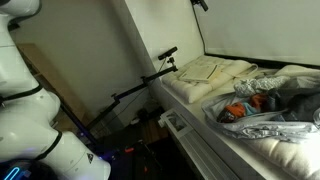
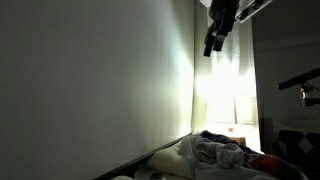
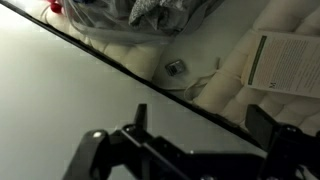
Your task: Close the bag
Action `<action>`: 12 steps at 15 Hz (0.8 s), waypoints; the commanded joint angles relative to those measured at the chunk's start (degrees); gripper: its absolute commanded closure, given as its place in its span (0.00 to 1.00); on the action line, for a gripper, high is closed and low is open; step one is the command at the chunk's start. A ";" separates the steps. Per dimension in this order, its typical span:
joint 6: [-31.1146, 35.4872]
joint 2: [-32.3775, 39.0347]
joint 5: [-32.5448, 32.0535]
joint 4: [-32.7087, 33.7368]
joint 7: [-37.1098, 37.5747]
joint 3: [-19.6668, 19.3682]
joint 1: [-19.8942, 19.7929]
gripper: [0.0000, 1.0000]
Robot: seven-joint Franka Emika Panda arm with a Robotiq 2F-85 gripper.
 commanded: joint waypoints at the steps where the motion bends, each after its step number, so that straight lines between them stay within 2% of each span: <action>1: 2.92 0.40 3.93 -0.48 5.29 -0.43 -1.10 0.00; 4: 5.04 1.08 5.40 -0.72 8.12 -1.10 -1.79 0.00; 6: 6.25 1.77 5.56 -0.43 6.89 -1.22 -2.46 0.00; 12: 4.86 5.22 5.44 2.64 6.31 -1.91 -3.62 0.00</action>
